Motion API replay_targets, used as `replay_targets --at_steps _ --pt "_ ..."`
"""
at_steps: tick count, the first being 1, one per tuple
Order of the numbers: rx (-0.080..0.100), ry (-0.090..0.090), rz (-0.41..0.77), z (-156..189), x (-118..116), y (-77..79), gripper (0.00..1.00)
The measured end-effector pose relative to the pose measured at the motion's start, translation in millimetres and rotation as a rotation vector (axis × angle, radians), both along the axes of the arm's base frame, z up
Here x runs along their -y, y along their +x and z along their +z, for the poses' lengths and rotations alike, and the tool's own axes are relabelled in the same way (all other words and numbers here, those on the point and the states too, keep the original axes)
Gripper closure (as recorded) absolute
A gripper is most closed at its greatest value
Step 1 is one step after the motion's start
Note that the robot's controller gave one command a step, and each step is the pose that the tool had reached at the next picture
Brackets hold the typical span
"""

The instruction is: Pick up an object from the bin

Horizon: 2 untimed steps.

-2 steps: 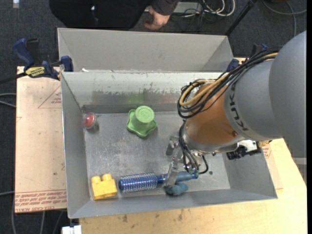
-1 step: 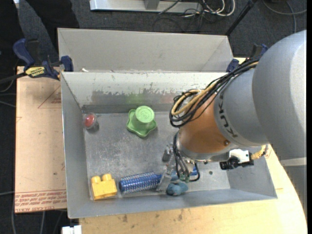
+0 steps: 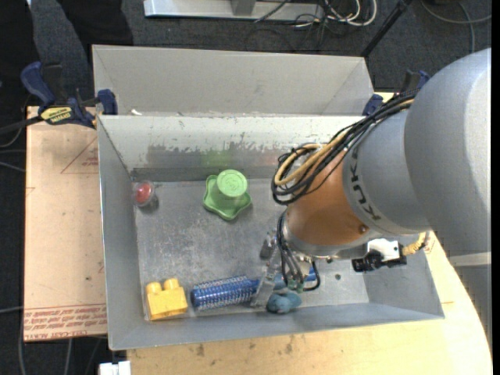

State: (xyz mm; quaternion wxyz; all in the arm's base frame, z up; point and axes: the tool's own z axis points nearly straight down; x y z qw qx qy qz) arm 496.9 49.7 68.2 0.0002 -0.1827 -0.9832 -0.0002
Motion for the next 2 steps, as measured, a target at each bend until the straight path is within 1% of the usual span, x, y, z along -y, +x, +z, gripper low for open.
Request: replay_targets --at_steps 1,2 --pt "0.000 0.000 0.001 0 0 0.0 1.00" --pt "0.002 0.001 0.003 33 -1 0.2 1.00"
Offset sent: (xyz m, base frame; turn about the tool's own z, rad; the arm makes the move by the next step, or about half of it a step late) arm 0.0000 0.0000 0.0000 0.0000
